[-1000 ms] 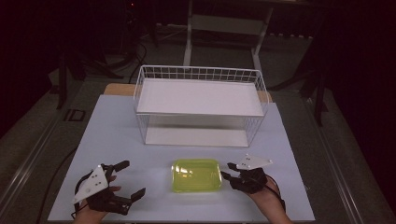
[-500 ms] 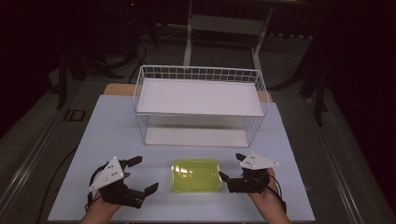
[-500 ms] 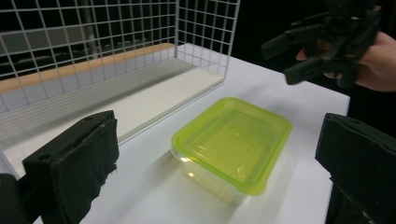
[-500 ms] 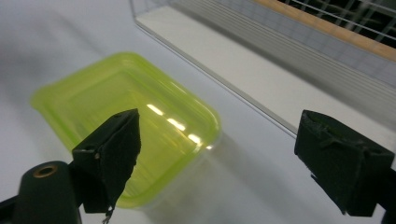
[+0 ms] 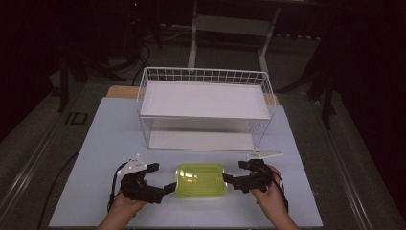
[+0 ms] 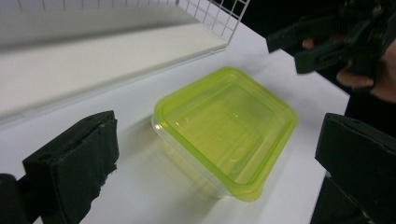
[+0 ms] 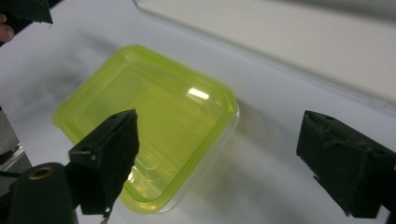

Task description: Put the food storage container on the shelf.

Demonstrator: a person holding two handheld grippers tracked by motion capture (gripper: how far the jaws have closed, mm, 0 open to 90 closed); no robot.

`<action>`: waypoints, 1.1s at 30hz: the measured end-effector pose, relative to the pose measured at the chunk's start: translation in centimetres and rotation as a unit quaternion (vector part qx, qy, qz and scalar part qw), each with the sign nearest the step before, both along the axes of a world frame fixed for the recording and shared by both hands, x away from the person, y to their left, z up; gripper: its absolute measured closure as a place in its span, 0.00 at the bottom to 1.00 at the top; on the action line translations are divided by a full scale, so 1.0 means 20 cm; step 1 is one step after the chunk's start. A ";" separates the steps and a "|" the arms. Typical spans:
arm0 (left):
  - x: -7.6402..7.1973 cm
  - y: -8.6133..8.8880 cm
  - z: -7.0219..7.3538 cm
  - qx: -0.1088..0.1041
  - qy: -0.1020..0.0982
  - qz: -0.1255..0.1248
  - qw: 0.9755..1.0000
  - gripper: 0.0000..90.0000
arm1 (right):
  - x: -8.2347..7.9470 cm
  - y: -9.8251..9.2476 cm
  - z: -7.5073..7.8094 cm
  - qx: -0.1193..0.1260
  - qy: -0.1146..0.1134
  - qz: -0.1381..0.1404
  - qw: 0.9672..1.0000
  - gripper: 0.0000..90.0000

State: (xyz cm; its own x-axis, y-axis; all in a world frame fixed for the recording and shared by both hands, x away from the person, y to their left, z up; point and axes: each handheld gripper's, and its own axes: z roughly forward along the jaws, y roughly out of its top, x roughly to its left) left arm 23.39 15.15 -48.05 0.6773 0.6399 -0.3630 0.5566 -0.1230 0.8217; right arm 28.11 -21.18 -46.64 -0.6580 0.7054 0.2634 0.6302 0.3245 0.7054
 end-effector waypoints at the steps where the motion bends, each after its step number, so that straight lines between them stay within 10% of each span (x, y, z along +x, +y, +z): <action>1: 0.01 -0.01 -0.01 0.001 0.015 0.006 1.000 0.00 | 0.01 0.01 -0.01 -0.006 0.014 -0.016 1.000 0.13; 8: 0.06 -0.07 -0.06 0.011 0.092 0.017 0.996 0.00 | 0.05 0.01 -0.06 0.029 0.096 -0.043 0.994 0.17; 15: 0.09 -0.11 -0.13 -0.011 0.186 0.021 0.982 0.00 | 0.07 0.01 -0.10 0.047 0.164 -0.067 0.983 0.31; 21: 0.10 -0.11 -0.15 -0.020 0.207 0.034 0.978 0.25 | 0.06 0.02 -0.15 0.046 0.202 -0.078 0.975 0.50; 23: 0.11 -0.11 -0.15 -0.026 0.210 0.039 0.977 0.49 | 0.06 0.02 -0.15 0.044 0.203 -0.080 0.975 0.54; 33: 0.12 -0.10 -0.18 -0.039 0.237 0.051 0.969 0.78 | 0.05 0.03 -0.15 0.057 0.215 -0.082 0.971 0.76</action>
